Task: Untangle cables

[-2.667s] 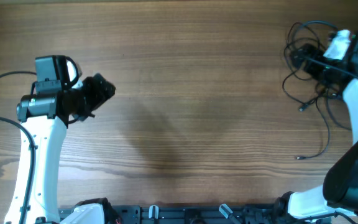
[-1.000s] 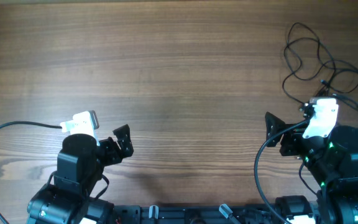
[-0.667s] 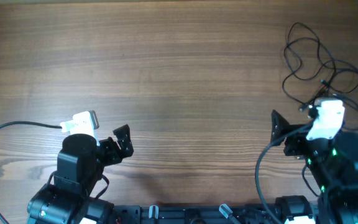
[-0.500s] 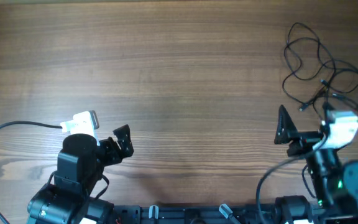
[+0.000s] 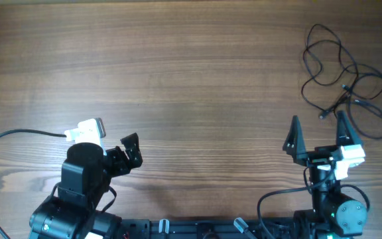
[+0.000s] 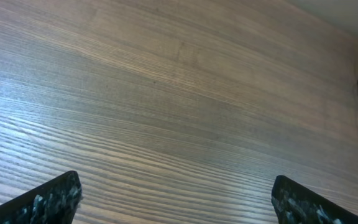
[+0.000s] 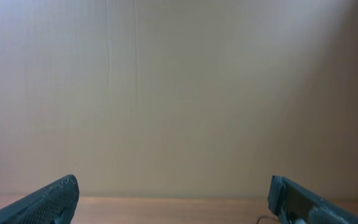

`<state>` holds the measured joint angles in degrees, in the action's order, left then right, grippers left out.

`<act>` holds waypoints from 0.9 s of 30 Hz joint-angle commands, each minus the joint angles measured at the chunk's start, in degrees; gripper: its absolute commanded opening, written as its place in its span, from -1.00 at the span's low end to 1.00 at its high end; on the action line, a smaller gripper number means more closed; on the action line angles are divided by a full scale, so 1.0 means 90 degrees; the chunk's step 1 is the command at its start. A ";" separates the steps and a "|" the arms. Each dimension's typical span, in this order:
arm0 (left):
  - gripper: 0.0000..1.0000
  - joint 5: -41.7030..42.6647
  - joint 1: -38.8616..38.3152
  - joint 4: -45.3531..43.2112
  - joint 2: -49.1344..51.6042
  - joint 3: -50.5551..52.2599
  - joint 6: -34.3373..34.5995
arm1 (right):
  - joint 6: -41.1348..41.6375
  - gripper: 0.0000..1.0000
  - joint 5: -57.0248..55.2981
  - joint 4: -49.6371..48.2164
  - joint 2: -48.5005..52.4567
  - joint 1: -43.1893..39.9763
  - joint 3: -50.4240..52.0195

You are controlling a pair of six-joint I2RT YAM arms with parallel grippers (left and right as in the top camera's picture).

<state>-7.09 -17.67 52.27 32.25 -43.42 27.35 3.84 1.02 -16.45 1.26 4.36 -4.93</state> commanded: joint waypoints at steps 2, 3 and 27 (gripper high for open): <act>1.00 -0.0102 -0.0019 -0.0015 -0.0024 0.0039 0.0058 | 0.0068 1.00 -0.0211 -0.0364 -0.0119 -0.0002 0.0328; 1.00 -0.0102 -0.0019 -0.0015 -0.0024 0.0039 0.0058 | 0.0066 1.00 -0.0238 -0.0359 -0.0119 -0.0002 0.0398; 1.00 -0.0102 -0.0019 -0.0015 -0.0024 0.0039 0.0058 | -0.0216 1.00 0.0131 0.1814 -0.0117 -0.0002 0.0515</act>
<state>-7.27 -17.67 52.27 32.25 -43.42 27.35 2.68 1.28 0.03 0.95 4.36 -0.36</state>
